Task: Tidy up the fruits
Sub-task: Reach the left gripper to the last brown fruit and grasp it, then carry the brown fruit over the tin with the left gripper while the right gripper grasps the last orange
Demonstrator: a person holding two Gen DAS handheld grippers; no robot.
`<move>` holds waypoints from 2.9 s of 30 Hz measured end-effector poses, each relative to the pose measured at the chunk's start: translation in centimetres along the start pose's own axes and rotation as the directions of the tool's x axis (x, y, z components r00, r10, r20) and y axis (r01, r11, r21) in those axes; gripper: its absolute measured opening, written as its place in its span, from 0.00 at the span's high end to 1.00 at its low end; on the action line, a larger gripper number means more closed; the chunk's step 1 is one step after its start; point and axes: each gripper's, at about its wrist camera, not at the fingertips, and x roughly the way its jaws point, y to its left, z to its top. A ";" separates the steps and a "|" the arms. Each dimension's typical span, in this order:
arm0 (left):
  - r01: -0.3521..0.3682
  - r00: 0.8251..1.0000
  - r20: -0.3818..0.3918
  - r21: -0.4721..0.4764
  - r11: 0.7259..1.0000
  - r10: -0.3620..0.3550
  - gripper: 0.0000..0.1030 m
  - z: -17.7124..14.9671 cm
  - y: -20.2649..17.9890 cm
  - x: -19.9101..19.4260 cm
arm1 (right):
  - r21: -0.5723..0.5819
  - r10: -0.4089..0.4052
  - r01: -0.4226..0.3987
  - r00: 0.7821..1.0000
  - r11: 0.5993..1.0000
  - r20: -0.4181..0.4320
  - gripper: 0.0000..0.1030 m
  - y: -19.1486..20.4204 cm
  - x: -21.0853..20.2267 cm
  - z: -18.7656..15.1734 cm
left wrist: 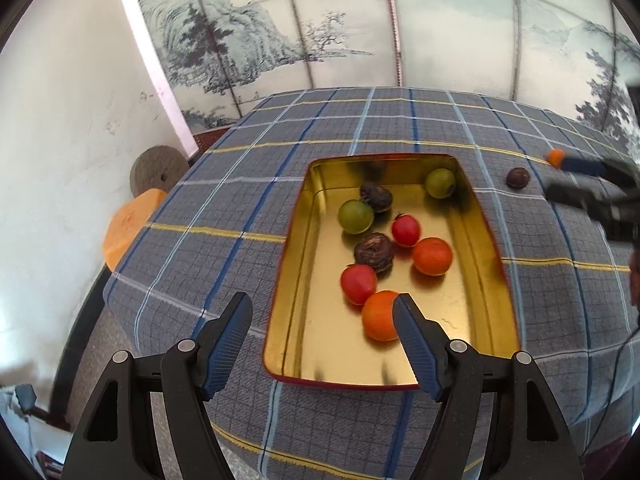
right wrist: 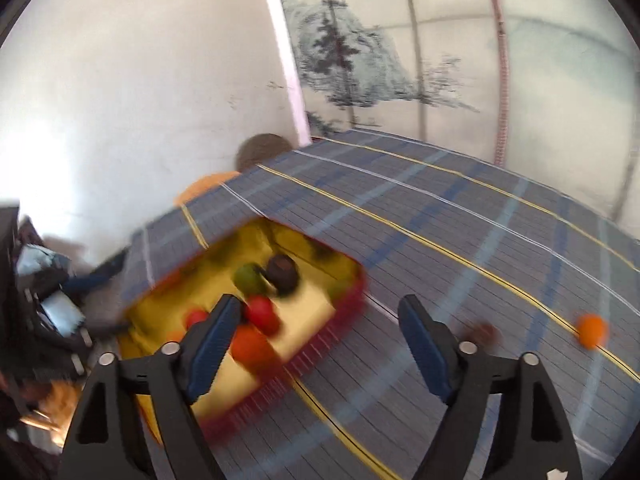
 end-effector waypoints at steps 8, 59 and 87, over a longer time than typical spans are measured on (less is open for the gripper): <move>0.155 0.987 0.018 0.167 0.974 -0.160 0.29 3.9 -7.7 -1.1 | 0.117 -0.296 0.311 0.946 0.943 -0.132 0.19 -11.1 -6.5 -10.2; 0.363 0.923 -0.104 -0.078 0.928 -0.370 0.65 8.4 -10.9 1.0 | 0.101 -0.135 0.161 0.965 0.982 -0.227 0.69 -24.0 4.8 -1.8; 0.238 0.963 -0.114 -0.077 0.968 -0.246 0.65 1.1 -3.4 3.3 | 0.313 -0.146 0.145 0.989 0.939 -0.022 0.69 -12.1 -7.1 -12.5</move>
